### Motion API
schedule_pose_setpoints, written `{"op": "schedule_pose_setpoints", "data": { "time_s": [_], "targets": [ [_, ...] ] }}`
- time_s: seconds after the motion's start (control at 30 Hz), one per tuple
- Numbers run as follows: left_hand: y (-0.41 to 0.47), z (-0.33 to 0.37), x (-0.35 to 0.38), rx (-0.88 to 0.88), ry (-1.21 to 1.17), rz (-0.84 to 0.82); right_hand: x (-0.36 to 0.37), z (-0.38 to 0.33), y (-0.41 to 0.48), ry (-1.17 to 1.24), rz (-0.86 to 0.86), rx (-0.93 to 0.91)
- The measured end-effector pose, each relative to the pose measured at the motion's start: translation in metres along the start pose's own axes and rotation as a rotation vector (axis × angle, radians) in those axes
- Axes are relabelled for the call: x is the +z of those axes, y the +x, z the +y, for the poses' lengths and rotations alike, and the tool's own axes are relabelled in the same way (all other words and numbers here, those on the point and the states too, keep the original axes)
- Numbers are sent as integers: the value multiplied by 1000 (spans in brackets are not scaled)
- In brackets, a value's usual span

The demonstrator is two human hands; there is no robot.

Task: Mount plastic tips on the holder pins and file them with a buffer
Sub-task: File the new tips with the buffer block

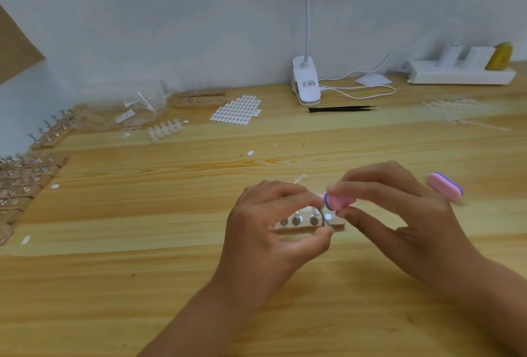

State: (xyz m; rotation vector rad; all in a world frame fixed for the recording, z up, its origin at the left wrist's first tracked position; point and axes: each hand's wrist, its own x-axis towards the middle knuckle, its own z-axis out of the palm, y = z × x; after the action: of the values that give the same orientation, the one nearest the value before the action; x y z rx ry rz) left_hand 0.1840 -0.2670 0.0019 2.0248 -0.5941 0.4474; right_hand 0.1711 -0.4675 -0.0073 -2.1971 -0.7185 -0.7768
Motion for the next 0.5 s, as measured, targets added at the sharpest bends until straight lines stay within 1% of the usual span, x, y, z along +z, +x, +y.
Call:
{"op": "schedule_pose_setpoints", "data": {
  "time_s": [0.17,0.27,0.37,0.43,0.5],
  "targets": [
    [0,-1,-2,19,-19,-7,11,-10,-2,34,7,-83],
    [0,0,-1,-20,-30,1,3,-4,-2,3,-4,-17],
    [0,0,-1,-26,-47,1,4,-6,-1,42,35,27],
    [-1,1,-1,12,-48,-13,9,-11,-1,76,48,-30],
    [-2,1,-2,16,-56,-26,9,-9,-2,50,36,-89]
  ]
}}
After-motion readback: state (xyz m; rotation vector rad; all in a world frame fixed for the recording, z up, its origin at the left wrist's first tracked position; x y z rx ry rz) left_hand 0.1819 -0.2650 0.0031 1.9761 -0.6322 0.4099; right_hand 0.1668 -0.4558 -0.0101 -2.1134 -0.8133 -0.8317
